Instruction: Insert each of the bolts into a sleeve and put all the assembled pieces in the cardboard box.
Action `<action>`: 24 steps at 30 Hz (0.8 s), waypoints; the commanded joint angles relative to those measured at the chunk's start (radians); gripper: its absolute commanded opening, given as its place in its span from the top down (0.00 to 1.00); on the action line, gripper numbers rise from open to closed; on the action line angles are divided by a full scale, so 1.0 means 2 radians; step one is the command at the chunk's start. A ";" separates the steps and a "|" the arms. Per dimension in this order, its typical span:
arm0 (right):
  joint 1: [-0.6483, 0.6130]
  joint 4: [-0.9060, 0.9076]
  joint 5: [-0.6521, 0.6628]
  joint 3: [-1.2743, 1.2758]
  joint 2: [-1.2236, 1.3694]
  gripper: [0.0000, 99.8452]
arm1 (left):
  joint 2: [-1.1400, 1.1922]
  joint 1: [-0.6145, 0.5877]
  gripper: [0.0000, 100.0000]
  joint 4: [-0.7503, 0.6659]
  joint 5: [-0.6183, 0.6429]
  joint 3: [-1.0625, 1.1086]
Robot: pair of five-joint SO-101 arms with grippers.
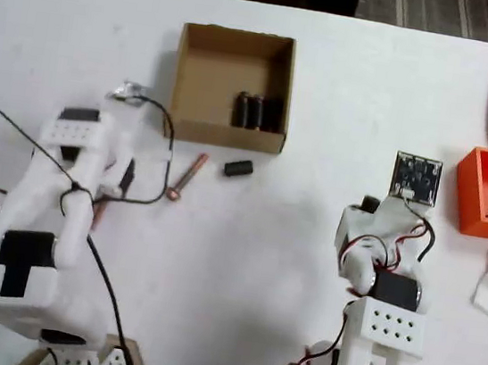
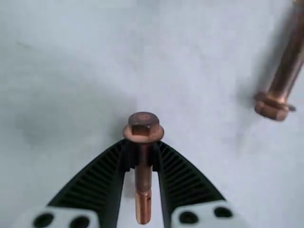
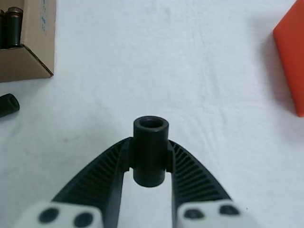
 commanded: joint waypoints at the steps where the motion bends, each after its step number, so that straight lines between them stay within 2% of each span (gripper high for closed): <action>1: 0.002 -0.009 -0.004 -0.002 -0.016 0.98 | -0.027 -0.003 0.97 -0.064 0.062 0.019; 6: 0.002 -0.009 -0.004 -0.002 -0.016 0.98 | -0.026 -0.003 0.95 -0.097 0.074 0.022; 11: 0.002 -0.009 -0.004 -0.002 -0.016 0.98 | -0.025 -0.003 0.85 -0.097 0.074 0.023; 19: 0.002 -0.009 -0.004 -0.002 -0.016 0.98 | -0.025 -0.003 0.85 -0.097 0.071 0.019; 24: 0.002 -0.009 -0.004 -0.002 -0.016 0.98 | -0.021 -0.003 0.85 -0.127 0.027 0.035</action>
